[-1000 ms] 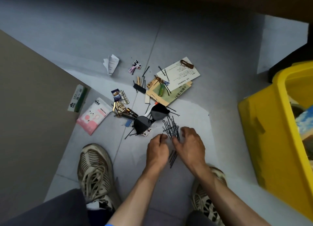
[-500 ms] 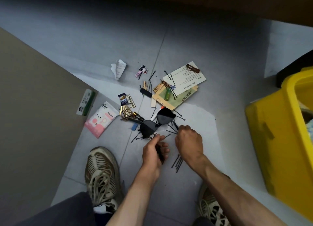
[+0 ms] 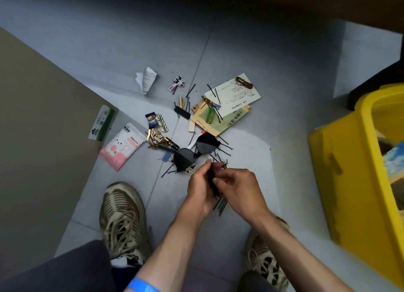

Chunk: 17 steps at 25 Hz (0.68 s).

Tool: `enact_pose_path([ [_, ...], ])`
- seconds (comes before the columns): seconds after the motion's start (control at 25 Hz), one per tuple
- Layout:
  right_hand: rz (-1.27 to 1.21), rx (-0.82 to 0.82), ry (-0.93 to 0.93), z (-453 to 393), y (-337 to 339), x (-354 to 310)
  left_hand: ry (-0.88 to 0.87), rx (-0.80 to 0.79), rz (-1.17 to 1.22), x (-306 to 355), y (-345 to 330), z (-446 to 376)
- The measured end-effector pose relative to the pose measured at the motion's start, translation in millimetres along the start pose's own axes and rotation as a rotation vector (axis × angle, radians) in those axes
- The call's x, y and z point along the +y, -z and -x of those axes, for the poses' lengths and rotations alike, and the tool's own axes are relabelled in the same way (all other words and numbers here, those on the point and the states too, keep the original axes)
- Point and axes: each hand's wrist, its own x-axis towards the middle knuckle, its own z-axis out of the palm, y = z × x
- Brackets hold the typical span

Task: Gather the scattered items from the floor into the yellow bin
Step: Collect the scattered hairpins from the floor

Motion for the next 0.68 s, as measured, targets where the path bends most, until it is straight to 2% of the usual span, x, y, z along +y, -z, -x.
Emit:
enact_pose_path([
  [0.08,0.076,0.061,0.089,5,10,9,-0.016,0.021,-0.012,4,3,2],
  [0.16,0.406,0.077,0.152,11,25,30,-0.026,0.071,-0.034,7,8,3],
  [0.24,0.777,-0.095,0.155,18,32,55,-0.030,0.125,-0.044,7,13,3],
  [0.28,0.874,-0.196,0.136,21,31,65,-0.028,0.147,-0.048,6,16,4],
  [0.36,0.930,-0.296,0.134,22,23,73,-0.026,0.173,-0.050,4,20,5],
  [0.48,0.908,-0.269,0.264,4,9,67,-0.024,0.188,-0.033,1,26,6],
  [0.6,0.807,-0.058,0.361,-28,2,48,-0.033,0.204,-0.039,1,31,5],
  [0.68,0.811,0.055,0.335,-57,0,34,-0.042,0.208,-0.059,2,34,5],
])
